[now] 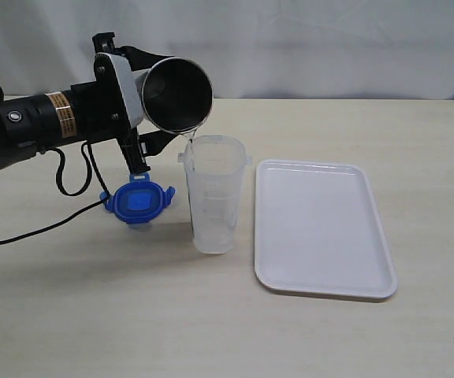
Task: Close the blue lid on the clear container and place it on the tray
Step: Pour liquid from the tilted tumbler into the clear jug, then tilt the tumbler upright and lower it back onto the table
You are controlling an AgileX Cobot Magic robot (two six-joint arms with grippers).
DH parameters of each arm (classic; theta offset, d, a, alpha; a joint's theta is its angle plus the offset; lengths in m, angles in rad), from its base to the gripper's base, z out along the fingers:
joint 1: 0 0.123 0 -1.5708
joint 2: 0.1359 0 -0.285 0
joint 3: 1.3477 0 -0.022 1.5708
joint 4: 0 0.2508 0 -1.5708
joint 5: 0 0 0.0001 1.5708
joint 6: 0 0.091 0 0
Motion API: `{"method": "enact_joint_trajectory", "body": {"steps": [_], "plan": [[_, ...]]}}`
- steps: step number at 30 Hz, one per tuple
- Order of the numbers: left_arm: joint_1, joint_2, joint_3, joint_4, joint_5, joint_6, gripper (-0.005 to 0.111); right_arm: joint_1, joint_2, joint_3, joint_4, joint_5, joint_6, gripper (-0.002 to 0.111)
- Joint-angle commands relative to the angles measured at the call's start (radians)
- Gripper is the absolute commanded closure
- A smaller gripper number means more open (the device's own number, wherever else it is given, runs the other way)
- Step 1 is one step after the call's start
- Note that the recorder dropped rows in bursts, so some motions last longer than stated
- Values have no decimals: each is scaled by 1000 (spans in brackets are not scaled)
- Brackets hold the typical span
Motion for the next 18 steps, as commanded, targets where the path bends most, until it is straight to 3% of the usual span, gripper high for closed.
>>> {"method": "enact_joint_trajectory", "body": {"steps": [1,3,8,12,15,18], "plan": [[-2,-20,-13,-35,-61,14,107,1,-5,3,4,2,5,104],[-2,-20,-13,-35,-61,-8,107,1,-5,3,4,2,5,104],[-2,-20,-13,-19,-59,-310,107,1,-5,3,4,2,5,104],[-2,-20,-13,-33,-33,-447,107,1,-5,3,4,2,5,104],[-2,-20,-13,-168,94,-540,107,1,-5,3,4,2,5,104],[17,-20,-13,-304,128,-543,107,1,-5,3,4,2,5,104]]}}
